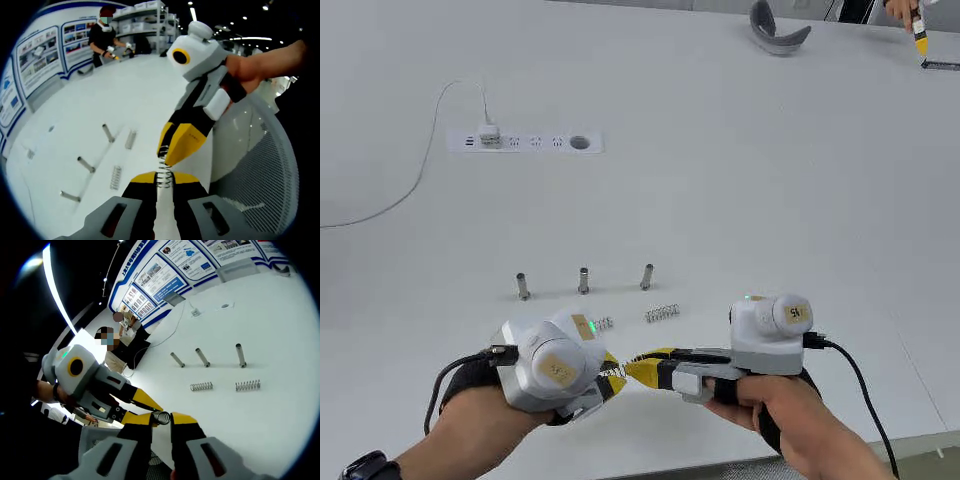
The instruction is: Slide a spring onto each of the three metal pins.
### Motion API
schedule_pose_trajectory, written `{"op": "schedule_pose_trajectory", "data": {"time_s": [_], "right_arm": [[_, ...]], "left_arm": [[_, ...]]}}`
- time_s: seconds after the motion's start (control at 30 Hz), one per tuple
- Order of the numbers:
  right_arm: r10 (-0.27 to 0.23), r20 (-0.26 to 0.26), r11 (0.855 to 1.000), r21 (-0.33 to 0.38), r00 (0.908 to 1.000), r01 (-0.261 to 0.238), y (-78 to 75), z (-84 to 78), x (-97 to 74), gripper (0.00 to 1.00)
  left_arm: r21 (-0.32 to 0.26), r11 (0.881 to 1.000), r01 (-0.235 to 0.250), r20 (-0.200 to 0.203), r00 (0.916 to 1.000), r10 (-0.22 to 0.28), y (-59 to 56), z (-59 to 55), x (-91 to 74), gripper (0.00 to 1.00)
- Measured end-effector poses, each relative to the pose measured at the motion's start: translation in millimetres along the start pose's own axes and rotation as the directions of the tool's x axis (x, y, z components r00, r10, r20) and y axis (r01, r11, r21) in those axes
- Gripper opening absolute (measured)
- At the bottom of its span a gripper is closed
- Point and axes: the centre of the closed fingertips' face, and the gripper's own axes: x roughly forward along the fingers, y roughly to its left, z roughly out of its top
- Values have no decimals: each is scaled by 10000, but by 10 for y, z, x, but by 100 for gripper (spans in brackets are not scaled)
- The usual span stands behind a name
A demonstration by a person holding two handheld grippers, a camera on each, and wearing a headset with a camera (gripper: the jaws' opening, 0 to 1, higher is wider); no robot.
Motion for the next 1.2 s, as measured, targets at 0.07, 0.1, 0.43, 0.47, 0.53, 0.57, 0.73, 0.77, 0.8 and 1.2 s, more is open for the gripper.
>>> {"op": "schedule_pose_trajectory", "data": {"time_s": [0.07, 0.1, 0.43, 0.47, 0.53, 0.57, 0.73, 0.77, 0.8, 1.2], "right_arm": [[21, -22, 10000, -54, 10000, -21, 19, 11, -4, 15], [32, -31, 10000, -84, 10000, -32, 27, 16, -6, 15], [92, -207, 9968, -788, 9997, -108, 125, 173, -79, 13], [71, -241, 9958, -906, 9997, -93, 126, 194, -83, 13], [55, -327, 9927, -1199, 9994, -94, 155, 242, -106, 13], [53, -351, 9915, -1295, 9994, -98, 166, 261, -118, 13], [-23, -495, 9840, -1780, 9988, -65, 210, 364, -179, 12], [-4, -562, 9809, -1940, 9984, -105, 234, 383, -197, 12], [-5, -622, 9785, -2057, 9981, -123, 243, 397, -203, 12], [-556, -2640, 8908, -4488, 9629, -716, 346, 362, -287, 13]], "left_arm": [[16, 10000, 16, 11, 10000, -16, -2, 4, -4, 11], [15, 10000, 30, 27, 10000, -31, -4, 5, -6, 11], [-198, 9994, 300, 730, 9969, -284, 36, 150, -69, 11], [-222, 9993, 314, 819, 9962, -295, 43, 170, -74, 10], [-315, 9987, 405, 1055, 9937, -370, 51, 224, -88, 10], [-340, 9985, 426, 1154, 9926, -384, 58, 246, -92, 10], [-381, 9973, 625, 1630, 9851, -555, 65, 376, -125, 10], [-376, 9969, 688, 1759, 9825, -611, 61, 411, -135, 10], [-355, 9968, 720, 1822, 9811, -644, 59, 432, -141, 10], [11, 9921, 1251, 2299, 9655, -1219, -64, 593, -171, 10]]}}
